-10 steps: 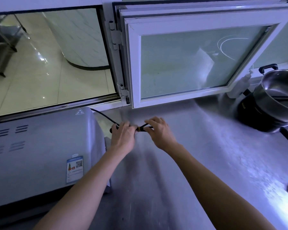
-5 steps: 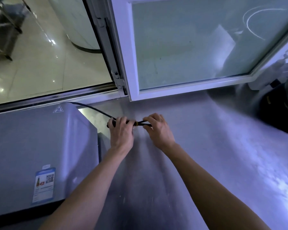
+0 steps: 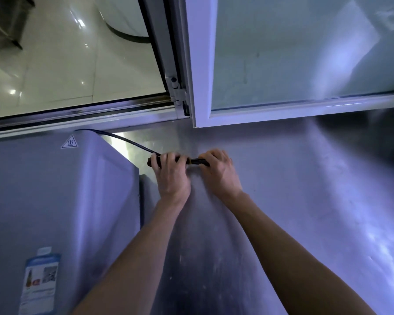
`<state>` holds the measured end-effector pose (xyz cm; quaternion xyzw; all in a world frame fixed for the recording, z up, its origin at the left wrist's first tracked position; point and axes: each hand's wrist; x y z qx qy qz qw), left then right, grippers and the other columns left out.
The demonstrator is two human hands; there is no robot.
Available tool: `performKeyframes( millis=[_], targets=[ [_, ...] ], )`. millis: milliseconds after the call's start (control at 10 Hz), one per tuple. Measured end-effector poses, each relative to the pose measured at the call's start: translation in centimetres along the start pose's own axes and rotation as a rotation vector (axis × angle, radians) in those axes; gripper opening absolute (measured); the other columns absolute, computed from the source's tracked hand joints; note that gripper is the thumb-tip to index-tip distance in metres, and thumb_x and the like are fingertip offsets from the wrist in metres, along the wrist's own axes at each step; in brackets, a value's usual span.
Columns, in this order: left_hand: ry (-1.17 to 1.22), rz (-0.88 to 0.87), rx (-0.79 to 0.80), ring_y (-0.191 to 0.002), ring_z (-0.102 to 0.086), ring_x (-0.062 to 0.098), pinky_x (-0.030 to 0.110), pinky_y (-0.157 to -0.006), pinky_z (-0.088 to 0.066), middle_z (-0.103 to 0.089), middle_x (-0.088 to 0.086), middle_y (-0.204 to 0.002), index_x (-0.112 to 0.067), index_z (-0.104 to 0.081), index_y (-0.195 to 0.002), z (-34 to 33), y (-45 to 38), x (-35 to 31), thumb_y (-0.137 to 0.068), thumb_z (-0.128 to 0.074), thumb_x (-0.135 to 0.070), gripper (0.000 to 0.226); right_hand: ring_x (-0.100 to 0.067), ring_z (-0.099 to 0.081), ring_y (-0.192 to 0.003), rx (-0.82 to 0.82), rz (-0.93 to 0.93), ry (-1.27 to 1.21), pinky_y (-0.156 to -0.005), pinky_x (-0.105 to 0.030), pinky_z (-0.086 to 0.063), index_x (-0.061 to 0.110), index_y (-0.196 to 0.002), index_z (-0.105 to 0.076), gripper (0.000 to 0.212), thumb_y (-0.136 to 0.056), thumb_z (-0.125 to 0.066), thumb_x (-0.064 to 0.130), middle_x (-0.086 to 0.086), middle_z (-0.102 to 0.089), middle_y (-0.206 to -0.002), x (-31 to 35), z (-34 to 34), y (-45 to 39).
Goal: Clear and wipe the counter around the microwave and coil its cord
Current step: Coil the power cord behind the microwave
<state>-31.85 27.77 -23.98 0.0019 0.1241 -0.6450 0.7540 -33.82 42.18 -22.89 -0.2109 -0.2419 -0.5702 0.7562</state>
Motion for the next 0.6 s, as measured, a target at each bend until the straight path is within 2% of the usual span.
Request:
performKeyframes(
  millis=[200,400,500,600],
  targets=[
    [-0.006,-0.002,0.001,-0.108,-0.051,0.024,0.054,-0.117,-0.016,-0.062,-0.005,-0.100,-0.025,-0.071,-0.104,-1.4,0.1,1.8,-0.082,-0.067,-0.011,0.026,-0.031,-0.054,-0.102,0.069,0.028,0.041,-0.086,-0.045,-0.043,0.013,-0.108,-0.070,0.019,-0.093,-0.062,0.022,-0.007,-0.063,-0.107,0.2,-1.3,-0.7],
    [-0.102,-0.007,0.116,-0.122,-0.045,0.025,0.057,-0.107,-0.025,-0.062,-0.005,-0.116,-0.023,-0.062,-0.112,-0.5,1.5,1.5,-0.080,-0.060,-0.017,0.032,-0.031,-0.052,-0.116,0.089,0.026,0.035,-0.092,-0.044,-0.044,0.014,-0.127,-0.061,0.036,-0.090,-0.062,0.017,-0.004,-0.059,-0.129,0.5,-1.1,0.5],
    [-0.147,-0.045,0.168,-0.135,-0.036,0.027,0.057,-0.106,-0.026,-0.053,0.000,-0.132,-0.020,-0.055,-0.121,0.9,3.2,1.3,-0.084,-0.053,-0.020,0.037,-0.030,-0.042,-0.129,0.108,-0.007,0.072,-0.098,-0.046,-0.042,0.015,-0.135,-0.051,0.044,-0.092,-0.059,0.020,-0.003,-0.049,-0.143,0.4,-0.1,2.2],
    [-0.132,-0.043,0.214,-0.141,-0.030,0.028,0.057,-0.109,-0.026,-0.047,0.001,-0.140,-0.020,-0.050,-0.130,2.4,4.4,1.3,-0.088,-0.052,-0.023,0.042,-0.030,-0.039,-0.133,0.151,-0.042,0.103,-0.100,-0.047,-0.041,0.018,-0.138,-0.048,0.046,-0.093,-0.058,0.022,-0.002,-0.046,-0.146,0.8,1.0,3.5]
  ],
)
Point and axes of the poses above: each hand's wrist, its own y-axis away from the middle knuckle, its own z-axis out of the back of the hand, x = y × z
